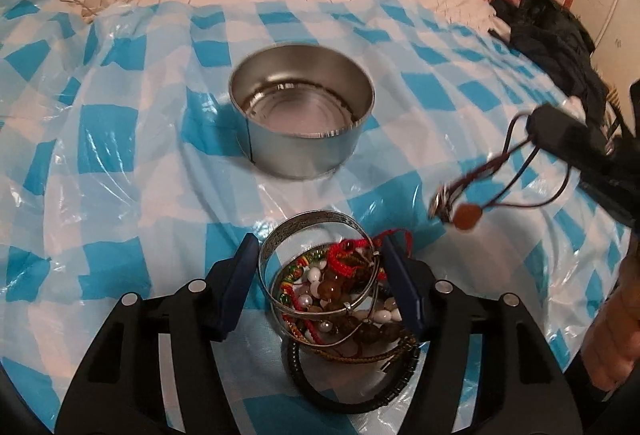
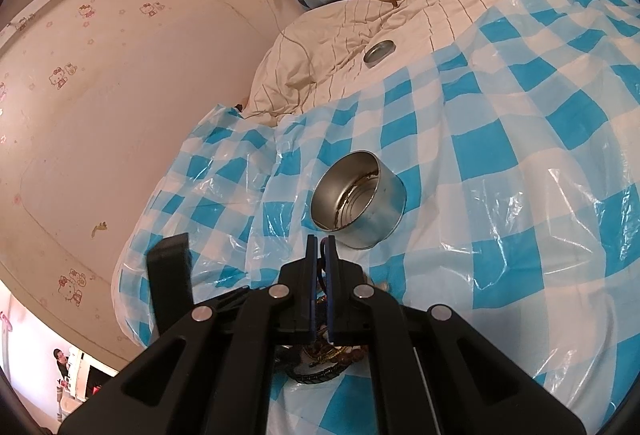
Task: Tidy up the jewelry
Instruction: 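Close the right gripper on bracelets while the left gripper grasps a metal bangle, then carry the bangles into the silver tin with both grippers and release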
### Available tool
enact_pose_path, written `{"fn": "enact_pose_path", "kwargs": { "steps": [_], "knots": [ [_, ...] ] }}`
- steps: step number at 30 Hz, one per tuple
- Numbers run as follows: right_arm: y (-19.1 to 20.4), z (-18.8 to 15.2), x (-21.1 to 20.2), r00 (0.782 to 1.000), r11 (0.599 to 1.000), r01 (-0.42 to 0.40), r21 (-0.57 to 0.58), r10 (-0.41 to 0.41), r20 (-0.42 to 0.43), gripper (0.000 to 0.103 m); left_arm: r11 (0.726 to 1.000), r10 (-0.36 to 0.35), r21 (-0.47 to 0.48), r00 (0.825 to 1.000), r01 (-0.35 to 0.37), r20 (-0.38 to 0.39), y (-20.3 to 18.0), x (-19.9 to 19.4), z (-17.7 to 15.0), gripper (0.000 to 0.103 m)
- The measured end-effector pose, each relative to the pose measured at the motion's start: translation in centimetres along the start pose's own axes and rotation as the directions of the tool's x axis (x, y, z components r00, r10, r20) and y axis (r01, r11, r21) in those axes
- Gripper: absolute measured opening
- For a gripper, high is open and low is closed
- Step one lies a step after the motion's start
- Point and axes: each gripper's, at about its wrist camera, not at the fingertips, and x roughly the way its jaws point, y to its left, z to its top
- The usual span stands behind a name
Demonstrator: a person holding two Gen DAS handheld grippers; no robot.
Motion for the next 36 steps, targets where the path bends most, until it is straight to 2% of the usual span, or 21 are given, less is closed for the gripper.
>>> {"fn": "enact_pose_path", "kwargs": {
  "steps": [5,7,12,17,21,23,26,29,31,34,36],
  "knots": [
    [0.2,0.0,-0.1,1.000,1.000,0.002,-0.007,-0.002,0.008,0.004,0.999,-0.033,-0.018,0.998,0.034,0.052,0.5,-1.9,1.0,0.059],
    [0.5,0.1,-0.4,1.000,1.000,0.006,-0.015,-0.006,0.019,0.004,0.998,-0.052,-0.029,0.994,0.055,0.095,0.8,-2.8,2.1,0.059],
    [0.8,0.2,-0.8,0.999,1.000,0.011,-0.027,-0.010,0.033,0.004,0.998,-0.047,-0.034,0.987,0.053,0.153,1.0,-2.7,5.7,0.059],
    [0.7,0.2,-0.8,0.999,1.000,0.009,-0.024,-0.009,0.035,0.004,0.997,-0.051,-0.042,0.987,0.058,0.155,0.6,0.1,8.9,0.060],
    [0.8,0.3,-0.7,0.999,0.999,0.016,-0.033,-0.015,0.035,0.004,0.997,-0.003,-0.079,0.994,0.012,0.106,1.6,3.0,10.5,0.060],
    [0.9,0.4,-0.6,0.999,0.999,0.019,-0.037,-0.018,0.033,0.004,0.994,-0.011,-0.111,0.995,0.023,0.100,2.5,2.9,10.4,0.061],
    [1.6,1.1,-0.2,0.999,0.998,0.018,-0.057,-0.016,0.033,0.004,0.985,-0.044,-0.161,0.990,0.066,0.132,4.0,1.2,10.5,0.072],
    [2.7,1.9,0.5,1.000,0.997,0.001,-0.080,0.001,0.025,0.004,0.975,-0.010,-0.217,0.982,0.051,0.187,5.6,-1.8,9.9,0.082],
    [3.8,3.0,1.4,0.999,0.995,-0.016,-0.100,0.019,0.026,0.004,0.961,0.018,-0.273,0.978,0.040,0.206,6.9,-3.8,8.9,0.084],
    [4.9,4.8,3.3,0.999,0.993,-0.034,-0.112,0.039,0.034,0.004,0.945,0.082,-0.327,0.977,-0.014,0.196,8.1,-5.7,6.4,0.087],
    [5.1,5.8,4.9,0.999,0.993,-0.031,-0.115,0.035,0.031,0.004,0.943,0.113,-0.328,0.980,-0.053,0.166,8.1,-5.8,4.5,0.089]
  ]
}}
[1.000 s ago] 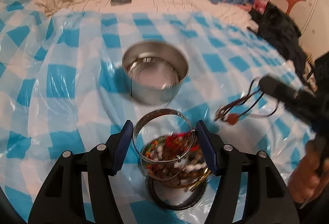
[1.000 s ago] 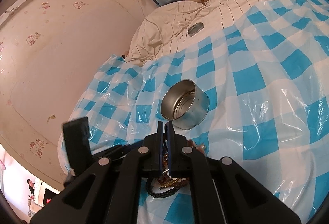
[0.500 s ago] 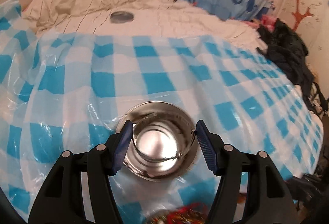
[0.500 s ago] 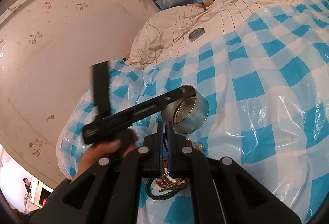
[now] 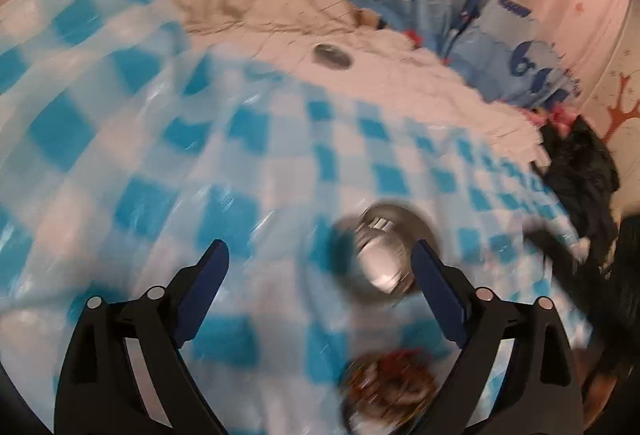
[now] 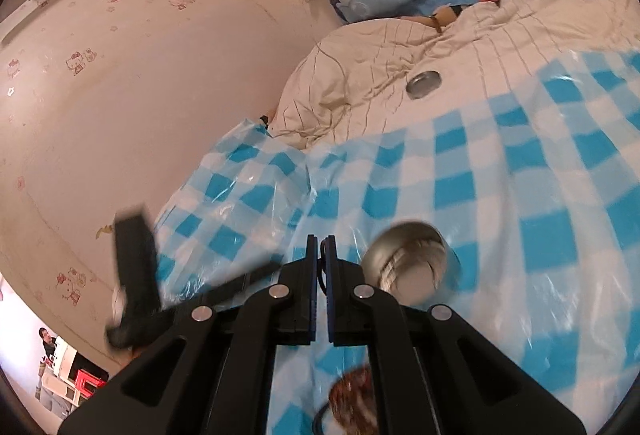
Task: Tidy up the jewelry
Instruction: 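Carry the bangles into the silver tin with both grippers and release, then grasp a red cord bracelet from the pile with the right gripper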
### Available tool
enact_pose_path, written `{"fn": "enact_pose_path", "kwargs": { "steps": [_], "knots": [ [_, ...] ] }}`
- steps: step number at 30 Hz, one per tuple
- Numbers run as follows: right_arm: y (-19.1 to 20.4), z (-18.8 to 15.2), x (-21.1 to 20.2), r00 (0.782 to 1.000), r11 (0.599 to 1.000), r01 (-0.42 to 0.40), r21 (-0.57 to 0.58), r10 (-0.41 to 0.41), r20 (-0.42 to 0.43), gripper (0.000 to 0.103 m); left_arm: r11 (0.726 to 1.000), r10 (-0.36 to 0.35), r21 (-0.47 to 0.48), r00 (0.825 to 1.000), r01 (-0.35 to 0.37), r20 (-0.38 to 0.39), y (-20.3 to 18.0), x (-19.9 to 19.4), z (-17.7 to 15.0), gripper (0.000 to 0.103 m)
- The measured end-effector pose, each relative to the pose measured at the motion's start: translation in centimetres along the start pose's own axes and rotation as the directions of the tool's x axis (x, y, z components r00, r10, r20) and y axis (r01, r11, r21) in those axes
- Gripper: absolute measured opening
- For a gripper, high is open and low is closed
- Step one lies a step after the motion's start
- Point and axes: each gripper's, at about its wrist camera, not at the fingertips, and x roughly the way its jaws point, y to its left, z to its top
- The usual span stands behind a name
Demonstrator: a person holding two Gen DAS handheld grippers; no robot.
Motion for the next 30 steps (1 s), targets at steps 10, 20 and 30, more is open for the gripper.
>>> {"fn": "enact_pose_path", "kwargs": {
  "steps": [10,20,30],
  "knots": [
    [-3.7,-2.7,-1.6,0.978,0.978,0.203,0.042,-0.201,-0.046,0.055,0.982,0.073,0.179,0.995,-0.061,-0.065,-1.4,0.0,-3.6,0.089],
    [-5.7,-5.7,-5.7,0.971,0.954,0.239,0.181,-0.235,-0.043,0.071,0.951,0.053,0.308,0.991,-0.014,-0.119,-4.8,0.6,-7.7,0.089],
    [-5.2,-7.0,-2.8,0.965,0.966,0.228,0.123,-0.207,-0.158,0.072,0.899,0.070,0.439,0.986,0.004,-0.153,-6.3,1.2,-10.0,0.089]
  ]
}}
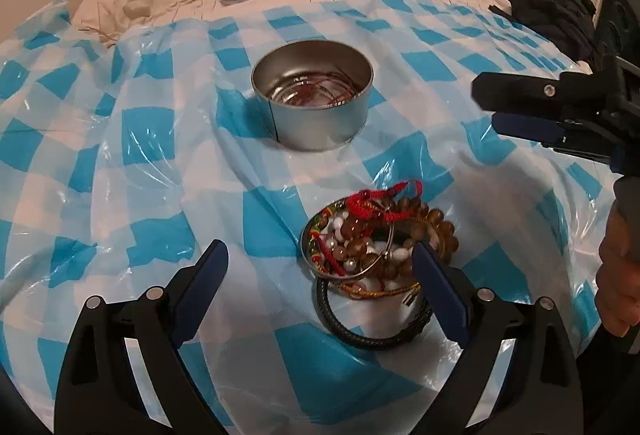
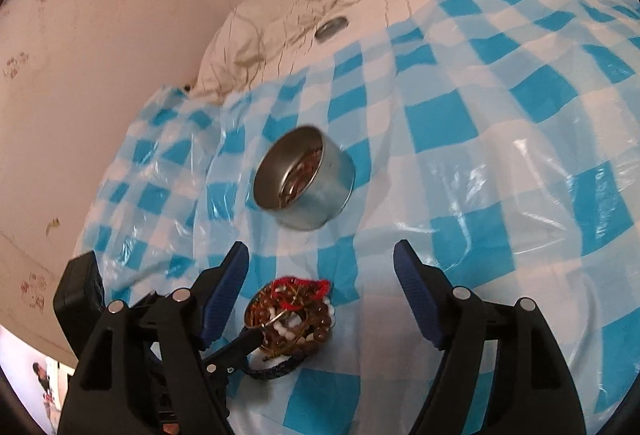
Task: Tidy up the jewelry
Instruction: 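Grasp a red cord bracelet from the pile with the right gripper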
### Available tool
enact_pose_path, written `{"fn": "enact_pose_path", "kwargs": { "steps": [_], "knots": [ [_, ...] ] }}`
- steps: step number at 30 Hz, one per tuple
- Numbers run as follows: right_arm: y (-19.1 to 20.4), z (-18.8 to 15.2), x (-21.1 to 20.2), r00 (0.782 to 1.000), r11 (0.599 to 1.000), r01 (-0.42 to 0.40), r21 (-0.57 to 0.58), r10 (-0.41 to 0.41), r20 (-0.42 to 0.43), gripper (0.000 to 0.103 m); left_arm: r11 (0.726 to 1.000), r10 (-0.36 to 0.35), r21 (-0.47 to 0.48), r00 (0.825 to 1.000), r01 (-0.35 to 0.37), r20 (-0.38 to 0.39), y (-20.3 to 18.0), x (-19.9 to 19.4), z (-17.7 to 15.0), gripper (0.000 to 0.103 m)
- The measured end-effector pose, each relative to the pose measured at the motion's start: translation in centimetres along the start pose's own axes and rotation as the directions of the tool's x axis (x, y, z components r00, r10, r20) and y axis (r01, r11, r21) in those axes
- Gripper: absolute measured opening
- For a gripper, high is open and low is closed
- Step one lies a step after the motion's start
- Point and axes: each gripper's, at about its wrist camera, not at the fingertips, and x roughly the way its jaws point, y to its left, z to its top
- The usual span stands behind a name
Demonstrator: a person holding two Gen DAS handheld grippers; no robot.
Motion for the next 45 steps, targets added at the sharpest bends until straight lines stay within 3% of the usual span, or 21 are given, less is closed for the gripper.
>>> {"fn": "enact_pose_path", "kwargs": {
  "steps": [9,15,20,24,25,28,29,33,38,45],
  "knots": [
    [1.9,-1.5,3.2,0.991,0.994,-0.053,-0.100,0.040,-0.129,0.072,0.999,-0.020,-0.034,1.000,0.020,0.008,2.3,-1.0,-0.4,0.089],
    [3.4,-2.5,5.0,0.986,0.980,0.001,-0.197,-0.034,-0.162,0.072,0.991,0.038,-0.131,0.999,-0.036,0.017,5.7,-2.0,-0.6,0.089],
    [4.1,-3.3,6.0,0.981,0.971,0.009,-0.241,-0.055,-0.185,0.072,0.970,0.055,-0.236,0.998,-0.047,0.024,8.4,-2.4,-0.6,0.089],
    [4.5,-3.8,7.3,0.976,0.960,0.043,-0.275,-0.099,-0.196,0.072,0.965,0.058,-0.259,0.998,-0.047,0.034,8.9,-2.6,-0.6,0.090],
    [4.5,-3.9,7.5,0.975,0.960,0.047,-0.276,-0.105,-0.197,0.070,0.964,0.059,-0.260,0.998,-0.049,0.034,8.9,-2.5,-0.6,0.090],
    [4.1,-3.7,7.5,0.977,0.969,0.029,-0.247,-0.080,-0.198,0.050,0.965,0.063,-0.258,0.997,-0.053,0.032,8.8,-2.5,-0.6,0.090],
    [3.9,-3.6,7.3,0.978,0.971,0.034,-0.235,-0.080,-0.191,0.033,0.964,0.064,-0.259,0.997,-0.053,0.033,8.8,-2.5,-0.5,0.090],
    [2.3,-2.7,6.7,0.982,0.989,0.012,-0.146,-0.040,-0.184,0.011,0.964,0.063,-0.259,0.997,-0.053,0.033,8.8,-2.5,-0.5,0.090],
    [2.1,-2.0,5.4,0.991,0.994,-0.019,-0.112,0.004,-0.136,0.009,0.977,0.050,-0.211,0.998,-0.042,0.032,7.7,-2.3,-0.5,0.090],
    [1.6,-0.8,3.1,0.998,0.996,-0.047,-0.075,0.044,-0.040,0.009,0.999,-0.016,-0.048,0.999,0.018,0.048,3.0,-1.5,-0.3,0.092]
  ]
}}
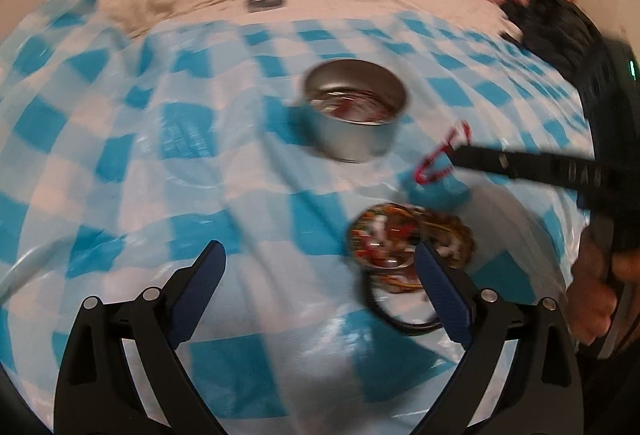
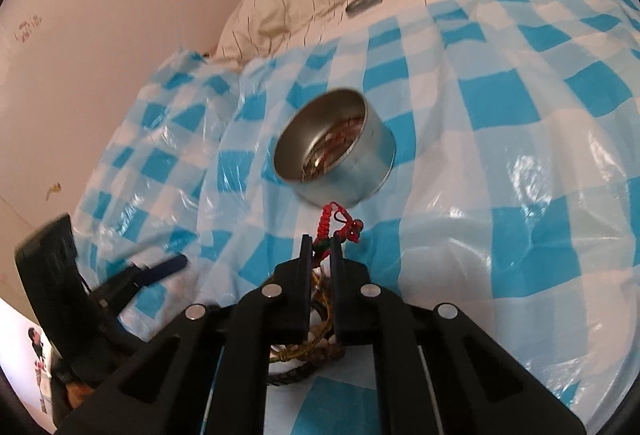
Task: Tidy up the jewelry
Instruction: 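Grasp a red cord bracelet from the pile with the right gripper, then drop the red cord into the tin while the left gripper carries a metal bangle there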
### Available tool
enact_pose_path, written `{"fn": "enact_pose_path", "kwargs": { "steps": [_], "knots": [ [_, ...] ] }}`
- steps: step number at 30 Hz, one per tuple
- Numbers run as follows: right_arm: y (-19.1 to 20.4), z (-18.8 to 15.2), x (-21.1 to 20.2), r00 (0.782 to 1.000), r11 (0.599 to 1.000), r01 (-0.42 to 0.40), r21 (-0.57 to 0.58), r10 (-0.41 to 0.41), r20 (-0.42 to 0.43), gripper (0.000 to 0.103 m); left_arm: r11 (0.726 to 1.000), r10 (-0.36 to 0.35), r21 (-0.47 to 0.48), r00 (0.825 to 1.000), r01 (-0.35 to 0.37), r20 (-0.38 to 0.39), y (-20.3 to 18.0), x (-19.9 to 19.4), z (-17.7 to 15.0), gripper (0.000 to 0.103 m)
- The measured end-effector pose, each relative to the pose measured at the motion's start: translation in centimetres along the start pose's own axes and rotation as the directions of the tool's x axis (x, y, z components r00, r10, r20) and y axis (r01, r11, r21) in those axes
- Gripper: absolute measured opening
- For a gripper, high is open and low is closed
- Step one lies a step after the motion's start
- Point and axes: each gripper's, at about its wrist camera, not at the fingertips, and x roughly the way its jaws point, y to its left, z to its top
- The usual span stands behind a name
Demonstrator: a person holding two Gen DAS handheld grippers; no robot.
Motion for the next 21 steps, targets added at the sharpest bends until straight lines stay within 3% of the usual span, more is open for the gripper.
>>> {"fn": "enact_pose_path", "kwargs": {
  "steps": [5,17,19,21],
  "knots": [
    [-0.1,0.5,-0.8,0.999,0.999,-0.030,0.015,0.029,0.030,0.009,0.998,-0.033,0.044,0.999,0.034,-0.022,-2.3,1.4,0.2,0.092],
    [-0.6,0.8,-1.4,0.997,0.997,-0.061,0.042,0.060,0.040,0.009,0.994,-0.103,-0.045,0.993,0.100,-0.064,-2.3,4.5,0.7,0.092],
    [-0.7,0.7,-1.4,0.997,0.997,-0.061,0.043,0.060,0.041,0.009,0.994,-0.102,-0.042,0.992,0.099,-0.074,-2.5,4.9,0.6,0.086],
    [-0.7,0.7,-1.4,0.997,0.997,-0.061,0.043,0.059,0.041,0.009,0.992,-0.116,-0.053,0.989,0.112,-0.094,-2.4,5.3,0.6,0.058]
  ]
}}
